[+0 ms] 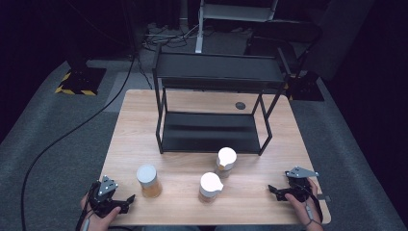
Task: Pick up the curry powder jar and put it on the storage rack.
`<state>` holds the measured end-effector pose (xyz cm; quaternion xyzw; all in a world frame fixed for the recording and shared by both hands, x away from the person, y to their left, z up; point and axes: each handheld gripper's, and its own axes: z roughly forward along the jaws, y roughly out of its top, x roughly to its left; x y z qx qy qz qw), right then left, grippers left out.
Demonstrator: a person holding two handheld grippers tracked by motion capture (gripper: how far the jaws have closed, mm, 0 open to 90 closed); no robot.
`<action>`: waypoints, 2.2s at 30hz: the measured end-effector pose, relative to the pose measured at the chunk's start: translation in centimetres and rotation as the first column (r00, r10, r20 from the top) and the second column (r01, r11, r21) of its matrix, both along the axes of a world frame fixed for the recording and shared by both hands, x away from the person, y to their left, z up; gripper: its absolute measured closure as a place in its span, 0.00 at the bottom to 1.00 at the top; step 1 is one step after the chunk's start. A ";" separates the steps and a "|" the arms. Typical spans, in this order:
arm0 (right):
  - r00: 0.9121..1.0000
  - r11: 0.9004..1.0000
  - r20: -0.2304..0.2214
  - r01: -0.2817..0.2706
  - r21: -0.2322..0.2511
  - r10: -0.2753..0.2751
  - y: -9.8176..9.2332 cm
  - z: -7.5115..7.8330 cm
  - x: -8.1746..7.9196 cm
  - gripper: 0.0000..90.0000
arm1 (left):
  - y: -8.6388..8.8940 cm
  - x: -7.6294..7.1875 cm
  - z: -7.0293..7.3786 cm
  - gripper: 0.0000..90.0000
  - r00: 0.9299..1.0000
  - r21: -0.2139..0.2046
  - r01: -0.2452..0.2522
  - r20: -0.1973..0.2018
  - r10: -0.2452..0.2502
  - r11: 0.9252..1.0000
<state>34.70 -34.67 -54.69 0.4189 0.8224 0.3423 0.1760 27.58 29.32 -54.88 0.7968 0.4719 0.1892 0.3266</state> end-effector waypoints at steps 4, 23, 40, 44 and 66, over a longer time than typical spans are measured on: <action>1.000 1.000 0.001 0.001 -0.001 -0.001 0.0 0.0 0.0 0.00 | -0.1 0.0 0.0 0.00 1.000 -0.001 -0.007 0.001 0.007 1.000; 1.000 1.000 0.001 0.021 -0.002 -0.021 0.2 0.0 0.2 0.00 | -0.4 -0.3 1.2 0.06 0.999 -0.014 0.044 0.025 -0.043 0.999; 1.000 1.000 0.000 0.022 -0.001 -0.022 0.2 0.0 0.2 0.00 | -1.7 -1.6 5.0 0.05 0.992 -0.064 0.075 0.105 -0.068 0.995; 1.000 1.000 0.000 0.022 -0.001 -0.022 0.2 0.0 0.2 0.00 | -2.1 -1.9 5.6 0.05 0.990 -0.061 0.077 0.123 -0.069 0.995; 1.000 1.000 0.000 0.024 -0.001 -0.024 0.2 0.0 0.2 0.00 | -4.3 -2.7 8.7 0.04 0.972 -0.093 0.116 0.218 -0.093 0.989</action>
